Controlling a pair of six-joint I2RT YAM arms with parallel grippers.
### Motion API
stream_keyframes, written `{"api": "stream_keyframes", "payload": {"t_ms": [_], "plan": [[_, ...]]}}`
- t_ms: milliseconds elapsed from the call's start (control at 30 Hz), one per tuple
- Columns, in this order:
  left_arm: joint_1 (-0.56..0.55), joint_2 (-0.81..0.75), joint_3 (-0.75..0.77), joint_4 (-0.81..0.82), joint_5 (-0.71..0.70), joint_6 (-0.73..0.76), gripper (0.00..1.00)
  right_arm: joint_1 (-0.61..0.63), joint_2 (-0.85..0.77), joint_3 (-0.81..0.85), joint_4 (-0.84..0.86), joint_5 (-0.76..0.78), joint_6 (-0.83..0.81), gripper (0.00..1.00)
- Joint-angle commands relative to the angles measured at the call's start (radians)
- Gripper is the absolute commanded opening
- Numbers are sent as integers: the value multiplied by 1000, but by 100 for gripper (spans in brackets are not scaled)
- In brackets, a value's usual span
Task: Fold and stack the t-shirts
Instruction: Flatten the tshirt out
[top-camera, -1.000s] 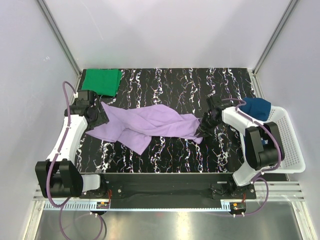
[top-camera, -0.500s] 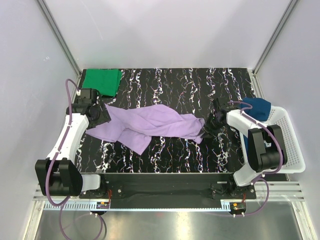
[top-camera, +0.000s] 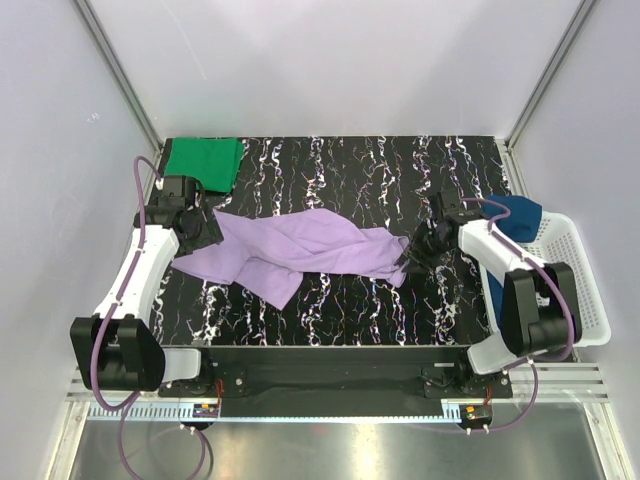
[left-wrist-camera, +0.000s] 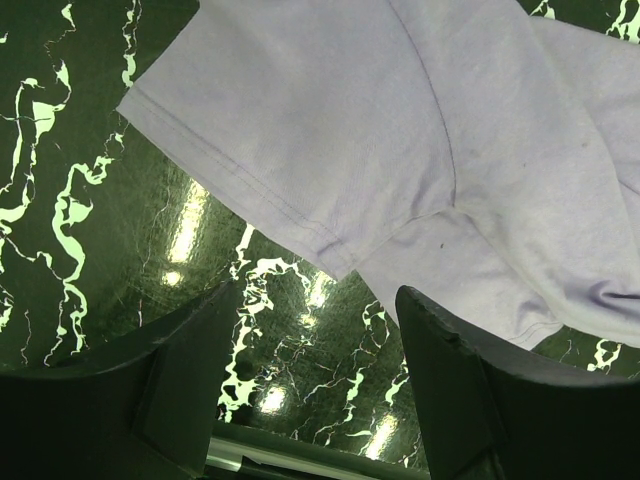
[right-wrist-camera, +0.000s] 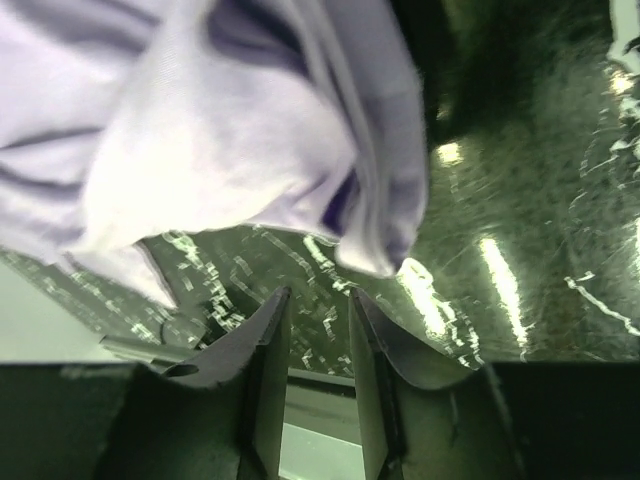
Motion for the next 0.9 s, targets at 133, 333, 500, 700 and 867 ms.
{"api": "stream_keyframes", "payload": {"t_ms": [133, 333, 500, 700, 867], "plan": [[-2, 15, 50, 18, 6, 9, 70, 4, 23, 12, 117, -98, 46, 36], [-2, 9, 51, 12, -3, 12, 70, 4, 77, 11, 129, -95, 46, 36], [-2, 4, 47, 13, -6, 14, 70, 4, 63, -32, 127, -77, 39, 40], [-2, 6, 53, 7, -7, 14, 70, 3, 80, -45, 137, -41, 33, 41], [-2, 4, 54, 4, -10, 15, 70, 1, 60, -57, 137, -14, 31, 41]]}}
